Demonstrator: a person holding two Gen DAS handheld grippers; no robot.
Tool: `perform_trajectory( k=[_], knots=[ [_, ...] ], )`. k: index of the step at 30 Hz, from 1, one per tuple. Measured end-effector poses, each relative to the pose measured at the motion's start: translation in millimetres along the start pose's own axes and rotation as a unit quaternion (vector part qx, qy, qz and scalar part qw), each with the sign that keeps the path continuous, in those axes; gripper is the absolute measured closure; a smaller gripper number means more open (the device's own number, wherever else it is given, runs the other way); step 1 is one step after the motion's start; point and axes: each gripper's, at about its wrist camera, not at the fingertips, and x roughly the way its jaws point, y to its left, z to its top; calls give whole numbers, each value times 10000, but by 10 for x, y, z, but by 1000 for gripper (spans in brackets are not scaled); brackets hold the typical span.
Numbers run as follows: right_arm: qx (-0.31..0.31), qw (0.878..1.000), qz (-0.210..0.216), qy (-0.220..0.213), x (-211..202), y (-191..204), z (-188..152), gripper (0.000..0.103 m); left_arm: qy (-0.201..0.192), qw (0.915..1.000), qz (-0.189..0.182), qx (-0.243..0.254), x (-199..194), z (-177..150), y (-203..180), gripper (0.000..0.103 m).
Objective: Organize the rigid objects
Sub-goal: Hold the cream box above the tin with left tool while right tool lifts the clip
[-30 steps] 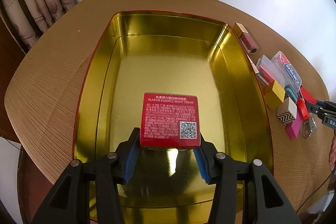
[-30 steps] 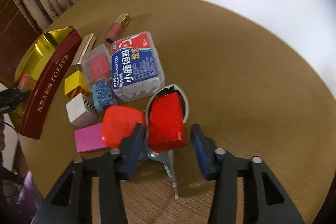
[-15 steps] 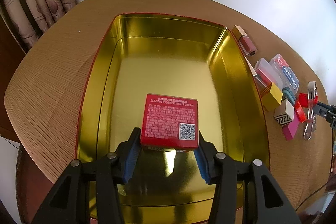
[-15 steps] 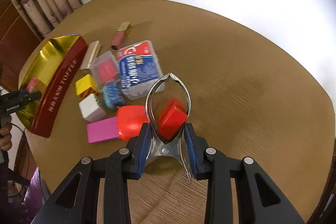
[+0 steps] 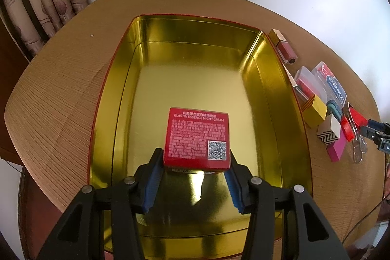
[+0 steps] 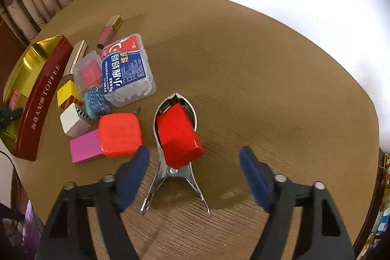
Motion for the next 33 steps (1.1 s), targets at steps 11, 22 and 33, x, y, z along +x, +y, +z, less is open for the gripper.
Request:
perform_trajectory(
  k=[11,22,33],
  knots=[
    [-102,9999,-53,34,-79,160,-98,72,38,10000,-27,-14,2,29,-8,54],
    [245,9993,-224,-175,-569,-102,-243,94,42,9998,-154,-83,-97,34,-16,54],
    [-588,9924,-1085,31,-276,-197,-449,41,112,9998,-191,-14,-84,2,-54,54]
  ],
)
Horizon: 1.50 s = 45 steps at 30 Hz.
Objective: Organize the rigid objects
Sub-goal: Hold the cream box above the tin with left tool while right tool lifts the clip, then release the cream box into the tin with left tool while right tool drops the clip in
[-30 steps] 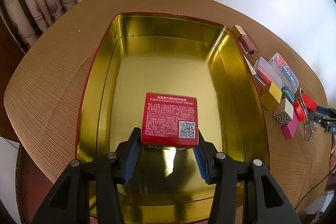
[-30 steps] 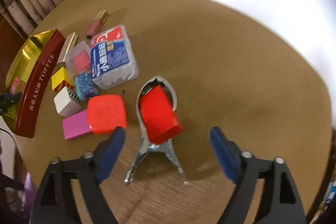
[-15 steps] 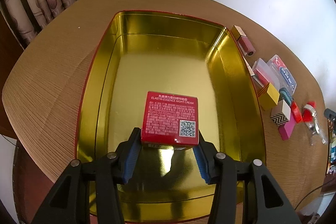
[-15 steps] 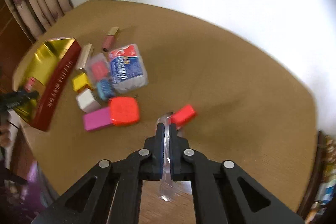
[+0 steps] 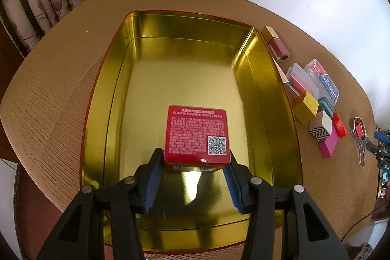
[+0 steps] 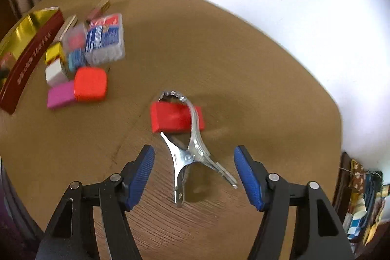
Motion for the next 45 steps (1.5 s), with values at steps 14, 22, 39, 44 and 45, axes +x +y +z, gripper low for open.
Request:
perform_trajectory(
  k=[14,22,39,44,45],
  knots=[
    [105,9961,439,753,541,-216,353,92,106,9999,-3,117,126,16,-97,54],
    [390,9974,352,484,110,-278,388,96,67,9999,-57,73,68,31,-60,54],
    [803,9928,884,-99,-441,-6,317,93,-145,9993,-271,208,-183,-22,-188,54],
    [442,9971,612,51,-152,236,113,41,-28,9993,-267,266,-113,-47,-206,54],
    [345,9974,633,56,-120,263,103,41,-4,9993,-275,258,-102,-50,-205,54]
  ],
)
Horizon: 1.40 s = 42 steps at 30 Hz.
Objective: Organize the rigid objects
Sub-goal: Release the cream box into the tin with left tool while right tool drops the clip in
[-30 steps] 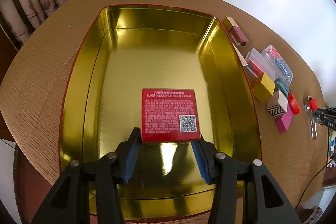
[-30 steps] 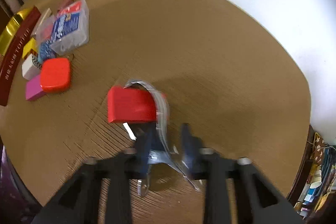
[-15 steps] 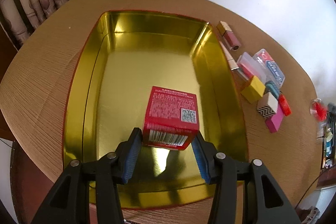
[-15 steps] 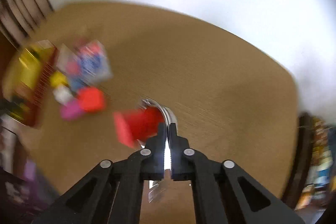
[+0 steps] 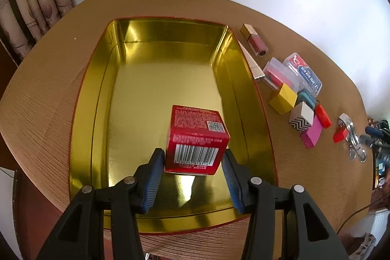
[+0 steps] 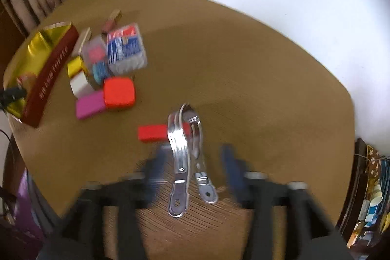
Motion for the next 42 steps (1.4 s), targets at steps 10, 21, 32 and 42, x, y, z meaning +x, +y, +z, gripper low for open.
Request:
perform_trajectory(
  k=[10,21,32,42],
  knots=[
    [105,9995,-281,29,149,-115,-45,83,-9,10000,24,27,23,12,6,54],
    [425,9873,1108,-1057,-883,164,282,82,-483,9987,-86,-158,-293,57,121,54],
    [-72,9619,2636,-723,-212,1881,1368,82,-655,9960,205,-577,-453,12,617,53],
    [-395,9726,2289,-16,616,2656,1853,82,-728,9962,217,-421,-381,8,641,54]
  ],
)
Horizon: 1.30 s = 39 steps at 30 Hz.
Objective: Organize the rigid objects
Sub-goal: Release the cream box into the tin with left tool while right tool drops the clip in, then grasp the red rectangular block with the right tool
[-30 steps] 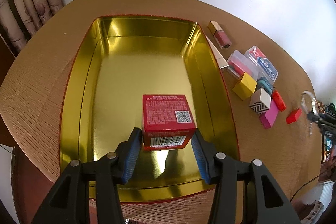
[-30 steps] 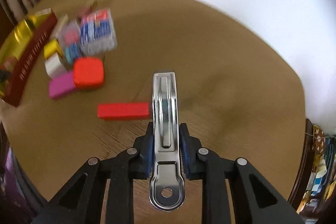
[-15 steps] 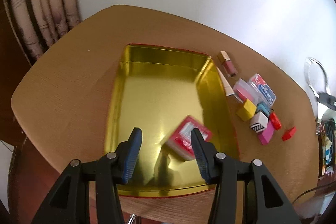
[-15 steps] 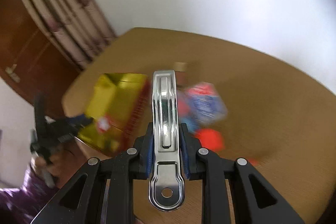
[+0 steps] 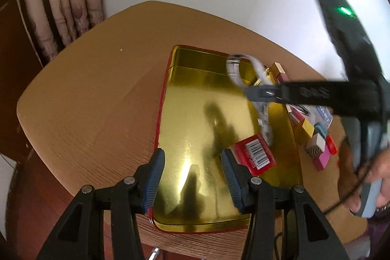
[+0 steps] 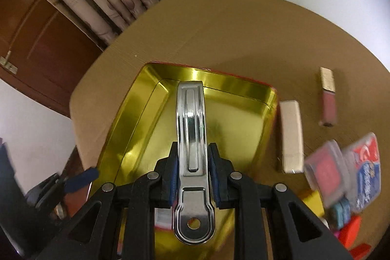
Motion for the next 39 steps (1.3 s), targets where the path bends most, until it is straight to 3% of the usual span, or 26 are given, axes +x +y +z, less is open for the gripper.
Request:
perform_trajectory(
  k=[3,9,10,11,12,16,19,23,26,27,30,32,36,39],
  knots=[
    [-49,10000,-74,45,84,61,51,82,24,10000,-74,-25,21,-2,9,54],
    [88,9998,167,90,145,113,109,78,64,9997,-220,-119,61,-1,59,54],
    [69,9999,153,35,97,118,110,74,66,9997,-204,-100,58,-17,48,54],
    [54,9999,81,-33,56,129,100,62,67,9997,-196,-92,58,-22,41,54],
    [56,9999,49,-126,-19,114,81,52,74,9998,-184,-84,60,-26,36,54],
    [205,9936,317,-1060,-548,22,-139,52,44,9999,-107,-39,56,-27,14,54],
    [239,9852,227,-1684,-993,-78,-512,52,-74,10000,-5,44,-7,-36,-40,53],
    [513,9689,-544,-2360,-1501,-364,-1300,41,-196,9996,72,174,-95,-63,-141,53],
    [788,9408,-1826,-2746,-1839,-747,-2095,35,-271,9991,111,306,-167,-85,-230,54],
    [871,9275,-2371,-2757,-1900,-883,-2343,32,-299,9989,97,357,-201,-101,-279,53],
    [1244,9052,-3319,-2344,-1977,-1382,-2935,31,-394,9978,59,538,-306,-136,-426,54],
    [1563,8964,-3561,-2129,-1990,-1665,-3225,31,-463,9967,11,667,-381,-172,-560,53],
    [2096,8895,-3572,-1932,-1995,-2108,-3567,31,-473,9928,-108,1092,-467,-325,-948,53],
    [2264,8988,-3248,-1880,-1934,-2245,-3579,31,-256,9900,-320,1347,-428,-434,-1225,53]
  ],
)
